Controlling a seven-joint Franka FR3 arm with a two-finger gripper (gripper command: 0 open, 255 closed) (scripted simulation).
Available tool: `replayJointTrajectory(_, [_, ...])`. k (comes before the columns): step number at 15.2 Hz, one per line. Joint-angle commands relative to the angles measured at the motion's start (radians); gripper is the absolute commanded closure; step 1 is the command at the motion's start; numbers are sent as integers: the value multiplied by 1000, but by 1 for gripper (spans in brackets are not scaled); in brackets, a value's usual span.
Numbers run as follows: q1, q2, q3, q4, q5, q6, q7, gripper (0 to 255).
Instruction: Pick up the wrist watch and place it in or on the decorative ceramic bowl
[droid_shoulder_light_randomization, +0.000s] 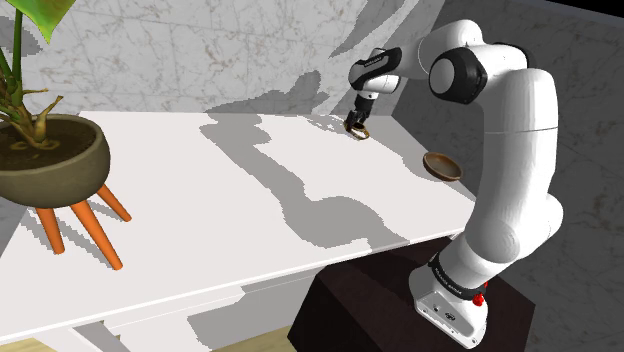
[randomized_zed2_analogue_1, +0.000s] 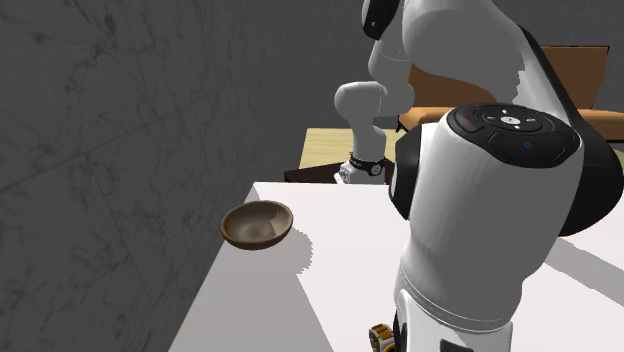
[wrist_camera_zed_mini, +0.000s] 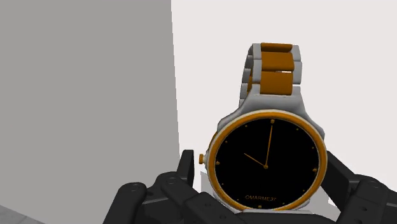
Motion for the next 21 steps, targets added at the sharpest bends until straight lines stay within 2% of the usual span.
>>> replayJointTrajectory(1, [0, 0, 0, 0, 0, 0, 0, 0])
replayJointTrajectory(2, [0, 0, 0, 0, 0, 0, 0, 0])
replayJointTrajectory(3, [0, 0, 0, 0, 0, 0, 0, 255])
replayJointTrajectory(12, [0, 0, 0, 0, 0, 0, 0, 255])
replayJointTrajectory(21, [8, -61, -14, 28, -21, -88, 13, 255])
